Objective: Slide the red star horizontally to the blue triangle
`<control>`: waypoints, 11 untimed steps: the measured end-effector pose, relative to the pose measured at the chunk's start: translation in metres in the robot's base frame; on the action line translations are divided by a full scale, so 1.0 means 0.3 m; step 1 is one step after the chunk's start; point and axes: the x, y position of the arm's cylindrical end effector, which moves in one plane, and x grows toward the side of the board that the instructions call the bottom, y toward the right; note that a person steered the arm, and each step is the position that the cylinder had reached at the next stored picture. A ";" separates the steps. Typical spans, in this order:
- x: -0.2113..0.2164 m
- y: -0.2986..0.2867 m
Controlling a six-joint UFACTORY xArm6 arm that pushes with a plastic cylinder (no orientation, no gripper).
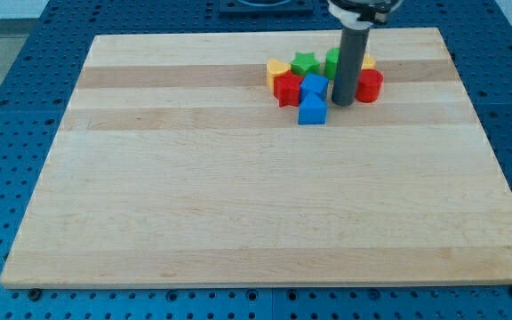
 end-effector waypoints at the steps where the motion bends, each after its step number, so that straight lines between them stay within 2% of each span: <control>1: -0.056 0.023; 6: -0.129 -0.432; 7: -0.010 -0.537; 8: 0.105 -0.537; 10: 0.073 -0.535; 11: 0.279 -0.516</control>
